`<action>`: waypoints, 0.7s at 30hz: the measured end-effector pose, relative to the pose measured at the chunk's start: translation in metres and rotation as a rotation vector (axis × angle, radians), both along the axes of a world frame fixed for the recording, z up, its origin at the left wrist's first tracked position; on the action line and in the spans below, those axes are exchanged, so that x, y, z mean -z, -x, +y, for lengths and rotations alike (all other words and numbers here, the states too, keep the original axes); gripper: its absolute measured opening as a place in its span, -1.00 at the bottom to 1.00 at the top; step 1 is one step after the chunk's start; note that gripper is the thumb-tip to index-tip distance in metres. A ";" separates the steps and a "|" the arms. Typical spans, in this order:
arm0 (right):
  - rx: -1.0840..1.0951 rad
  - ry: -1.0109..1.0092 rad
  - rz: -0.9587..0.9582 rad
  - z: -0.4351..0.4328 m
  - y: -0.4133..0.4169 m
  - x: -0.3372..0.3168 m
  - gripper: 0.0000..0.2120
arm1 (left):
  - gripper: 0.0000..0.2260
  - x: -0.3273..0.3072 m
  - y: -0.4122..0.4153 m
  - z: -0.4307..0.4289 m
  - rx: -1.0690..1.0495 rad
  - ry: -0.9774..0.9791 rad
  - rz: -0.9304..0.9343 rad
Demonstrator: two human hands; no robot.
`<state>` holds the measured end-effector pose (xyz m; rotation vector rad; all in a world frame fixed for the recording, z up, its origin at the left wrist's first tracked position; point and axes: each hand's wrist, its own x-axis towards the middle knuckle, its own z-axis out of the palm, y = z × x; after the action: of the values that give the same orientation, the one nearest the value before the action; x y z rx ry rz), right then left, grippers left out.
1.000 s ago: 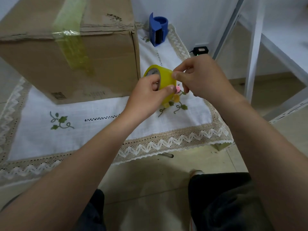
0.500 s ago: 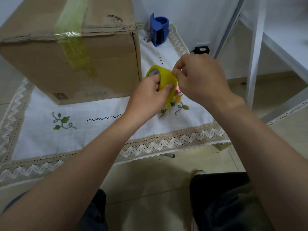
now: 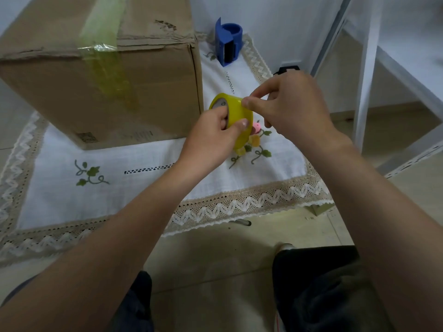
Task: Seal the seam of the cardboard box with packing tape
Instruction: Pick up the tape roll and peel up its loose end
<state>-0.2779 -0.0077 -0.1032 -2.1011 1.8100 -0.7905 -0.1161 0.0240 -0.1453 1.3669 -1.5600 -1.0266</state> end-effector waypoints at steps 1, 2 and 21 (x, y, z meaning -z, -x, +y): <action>0.015 -0.012 0.000 -0.001 0.000 0.001 -0.57 | -0.89 0.001 0.000 0.000 -0.007 0.006 -0.004; 0.016 -0.039 -0.028 -0.001 0.000 0.001 -0.49 | -0.89 0.001 0.000 0.000 -0.009 0.010 -0.003; -0.052 0.104 -0.057 0.006 -0.018 0.009 -0.89 | -0.79 0.001 0.000 -0.006 -0.026 0.015 -0.032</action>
<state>-0.2603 -0.0020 -0.1126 -2.1565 1.7125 -0.9397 -0.1164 0.0180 -0.1461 1.3960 -1.5656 -0.9798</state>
